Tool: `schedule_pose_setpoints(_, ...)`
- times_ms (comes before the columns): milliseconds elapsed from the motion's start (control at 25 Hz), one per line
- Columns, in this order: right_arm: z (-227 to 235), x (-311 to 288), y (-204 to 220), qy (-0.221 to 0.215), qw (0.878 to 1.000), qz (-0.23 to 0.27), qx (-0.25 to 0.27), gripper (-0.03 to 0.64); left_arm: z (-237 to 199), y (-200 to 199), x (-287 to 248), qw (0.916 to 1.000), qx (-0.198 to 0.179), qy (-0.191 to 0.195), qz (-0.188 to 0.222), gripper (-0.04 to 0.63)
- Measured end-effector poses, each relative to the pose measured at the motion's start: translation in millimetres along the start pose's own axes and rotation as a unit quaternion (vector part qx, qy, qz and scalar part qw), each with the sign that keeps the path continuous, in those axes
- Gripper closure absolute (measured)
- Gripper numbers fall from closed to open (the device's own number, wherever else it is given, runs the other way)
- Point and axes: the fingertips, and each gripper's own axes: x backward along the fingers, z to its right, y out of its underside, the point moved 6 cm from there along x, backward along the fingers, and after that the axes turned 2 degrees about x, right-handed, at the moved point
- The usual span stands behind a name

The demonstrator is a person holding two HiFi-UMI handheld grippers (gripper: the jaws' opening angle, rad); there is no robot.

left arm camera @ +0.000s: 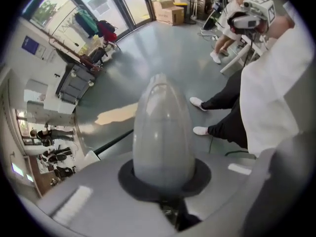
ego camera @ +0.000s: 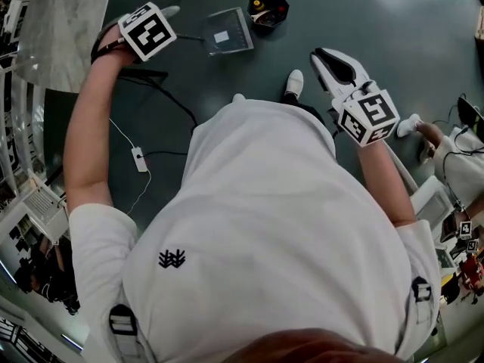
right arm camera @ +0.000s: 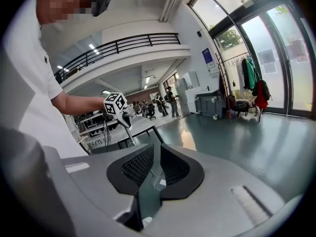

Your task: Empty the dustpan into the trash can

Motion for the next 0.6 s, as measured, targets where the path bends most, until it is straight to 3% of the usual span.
schedule_pose_setpoints(160,-43.4,-16.3,2.7,-0.004,1.000,-0.004,0.007,0.575,26.0,54.9,-10.6,0.9968,0.064,0.018,0.045,0.515)
schedule_pose_setpoints(320,-81.5,-28.9,11.7,-0.003,1.000,-0.014,0.015,0.575,57.3,94.9,-31.7,0.9876,0.120,0.046,0.091,0.515)
schedule_pose_setpoints(440,-109.8,-32.7,16.4,0.000,1.000,-0.020,0.018,0.578,86.5,125.9,-50.1,0.9790,0.156,0.074,0.107,0.515)
schedule_pose_setpoints(600,-141.3,-36.0,28.4,0.002,1.000,-0.023,0.017,0.584,119.3,162.2,-63.3,0.9718,0.186,0.079,0.121,0.517)
